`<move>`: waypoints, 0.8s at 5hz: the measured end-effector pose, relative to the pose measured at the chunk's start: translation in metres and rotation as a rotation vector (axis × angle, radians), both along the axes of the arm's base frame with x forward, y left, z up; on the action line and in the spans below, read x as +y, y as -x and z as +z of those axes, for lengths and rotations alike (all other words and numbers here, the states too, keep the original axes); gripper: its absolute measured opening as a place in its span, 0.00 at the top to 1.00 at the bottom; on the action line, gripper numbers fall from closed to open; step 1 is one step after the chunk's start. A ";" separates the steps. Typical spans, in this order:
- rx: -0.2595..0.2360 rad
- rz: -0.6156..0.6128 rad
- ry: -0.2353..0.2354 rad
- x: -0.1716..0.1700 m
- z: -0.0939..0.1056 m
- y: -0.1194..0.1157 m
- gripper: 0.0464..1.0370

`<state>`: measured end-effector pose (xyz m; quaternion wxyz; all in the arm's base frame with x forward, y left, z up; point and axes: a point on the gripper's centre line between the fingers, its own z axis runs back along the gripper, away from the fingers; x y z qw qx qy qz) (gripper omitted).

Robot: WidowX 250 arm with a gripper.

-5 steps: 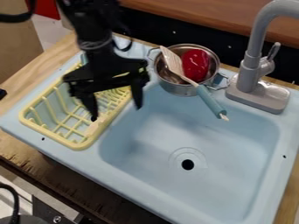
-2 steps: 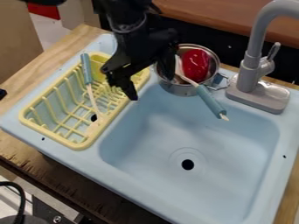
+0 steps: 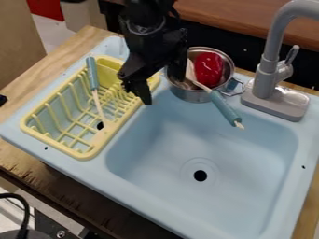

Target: Move the silver pot to the sink

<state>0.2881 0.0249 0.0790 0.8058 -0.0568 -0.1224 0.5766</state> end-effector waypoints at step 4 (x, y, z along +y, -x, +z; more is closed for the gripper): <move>0.006 0.061 0.002 -0.002 -0.011 -0.004 0.04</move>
